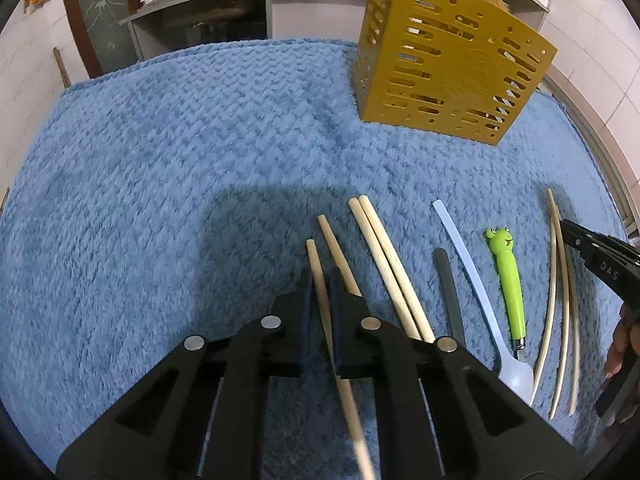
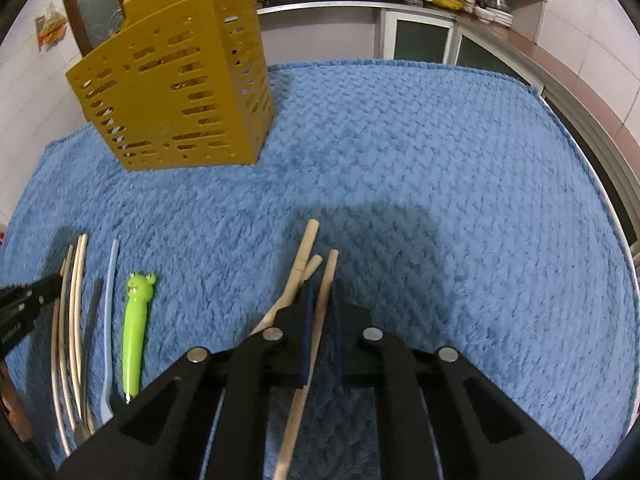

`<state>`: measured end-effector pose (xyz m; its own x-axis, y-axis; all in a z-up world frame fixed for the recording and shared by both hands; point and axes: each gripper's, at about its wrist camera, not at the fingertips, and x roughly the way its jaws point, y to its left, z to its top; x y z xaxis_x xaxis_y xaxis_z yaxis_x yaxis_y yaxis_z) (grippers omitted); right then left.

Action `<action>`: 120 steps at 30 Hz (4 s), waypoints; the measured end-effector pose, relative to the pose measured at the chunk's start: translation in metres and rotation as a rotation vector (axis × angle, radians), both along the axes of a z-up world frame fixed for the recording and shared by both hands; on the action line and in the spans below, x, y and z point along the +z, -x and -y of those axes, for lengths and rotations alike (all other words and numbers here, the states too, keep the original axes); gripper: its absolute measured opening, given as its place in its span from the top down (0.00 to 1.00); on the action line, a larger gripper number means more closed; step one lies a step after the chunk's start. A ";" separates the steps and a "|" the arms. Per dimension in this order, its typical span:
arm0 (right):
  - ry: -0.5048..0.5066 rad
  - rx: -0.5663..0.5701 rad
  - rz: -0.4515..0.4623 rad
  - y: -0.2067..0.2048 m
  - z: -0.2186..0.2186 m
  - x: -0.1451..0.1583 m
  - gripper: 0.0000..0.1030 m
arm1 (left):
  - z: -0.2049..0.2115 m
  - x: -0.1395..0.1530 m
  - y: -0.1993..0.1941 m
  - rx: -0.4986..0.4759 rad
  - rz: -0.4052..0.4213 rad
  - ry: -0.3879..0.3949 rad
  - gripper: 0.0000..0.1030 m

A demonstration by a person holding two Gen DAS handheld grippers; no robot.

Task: Organize utensils
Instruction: 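Close the left tool on one wooden chopstick while the right tool grasps another, then lift the chopsticks upright with both tools and carry them over the yellow holder, then open both tools to drop the chopsticks into the yellow holder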

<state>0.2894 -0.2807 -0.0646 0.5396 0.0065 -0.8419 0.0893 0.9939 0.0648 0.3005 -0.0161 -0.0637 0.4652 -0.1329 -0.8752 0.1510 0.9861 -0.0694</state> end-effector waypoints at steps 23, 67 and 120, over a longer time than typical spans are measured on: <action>-0.126 -0.007 0.125 0.029 0.015 0.036 0.94 | -0.009 0.030 0.009 -0.003 0.076 0.087 0.96; -0.117 0.060 0.816 0.018 -0.011 0.205 0.94 | 0.000 0.237 0.010 -0.084 0.724 0.293 0.96; 0.021 -0.001 0.532 0.021 -0.012 0.122 0.30 | -0.042 0.145 0.018 0.113 0.540 0.106 0.05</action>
